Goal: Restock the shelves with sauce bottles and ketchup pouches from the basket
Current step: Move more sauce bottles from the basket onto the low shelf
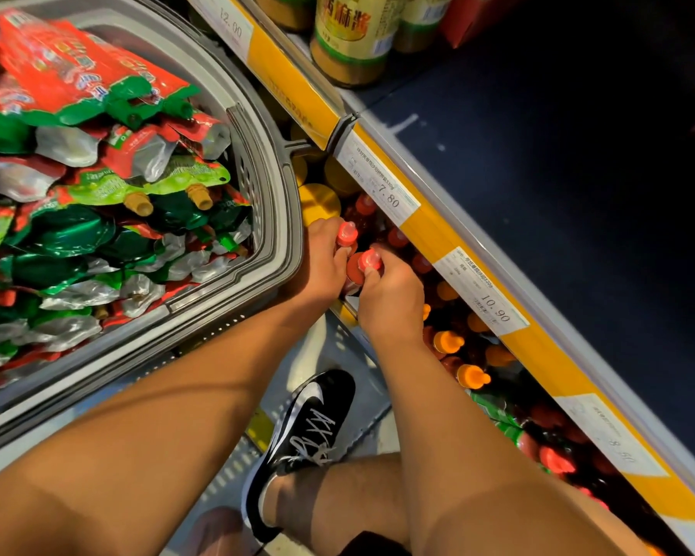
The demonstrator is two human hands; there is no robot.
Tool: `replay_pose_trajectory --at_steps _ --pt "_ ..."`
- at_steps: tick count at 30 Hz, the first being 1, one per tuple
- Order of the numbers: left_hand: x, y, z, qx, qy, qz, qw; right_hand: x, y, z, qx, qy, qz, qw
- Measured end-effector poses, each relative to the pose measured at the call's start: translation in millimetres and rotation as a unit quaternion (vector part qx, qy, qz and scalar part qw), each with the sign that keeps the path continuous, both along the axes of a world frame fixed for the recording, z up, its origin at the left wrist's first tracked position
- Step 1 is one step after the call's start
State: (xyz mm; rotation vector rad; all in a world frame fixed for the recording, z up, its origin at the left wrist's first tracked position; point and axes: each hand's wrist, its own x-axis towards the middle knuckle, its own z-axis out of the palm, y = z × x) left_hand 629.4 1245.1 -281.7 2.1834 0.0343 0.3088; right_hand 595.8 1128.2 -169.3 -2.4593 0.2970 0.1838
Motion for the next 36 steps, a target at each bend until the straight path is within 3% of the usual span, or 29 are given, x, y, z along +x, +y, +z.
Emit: replay_pose_trajectory --at_steps 8,15,21,25,31,36 --pt "-1 5 24 -0.034 0.056 -0.019 0.998 -1 4 4 0.002 0.058 -0.033 0.998" --pt "-27 1 50 -0.124 0.105 -0.011 0.987 -7 5 21 0.052 0.097 -0.037 0.993" --pt "-76 9 63 -0.108 0.219 -0.028 0.969 -29 -1 45 0.043 0.103 -0.019 0.994" --pt "-108 15 81 -0.095 0.176 -0.088 0.976 -51 -12 68 0.037 0.114 0.031 0.992" --pt "-145 20 135 -0.059 0.187 -0.182 0.964 -92 -25 112 -0.004 0.118 0.115 0.986" --pt "-174 20 198 -0.054 0.147 -0.236 0.959 -154 -48 169 0.013 -0.003 0.115 0.993"
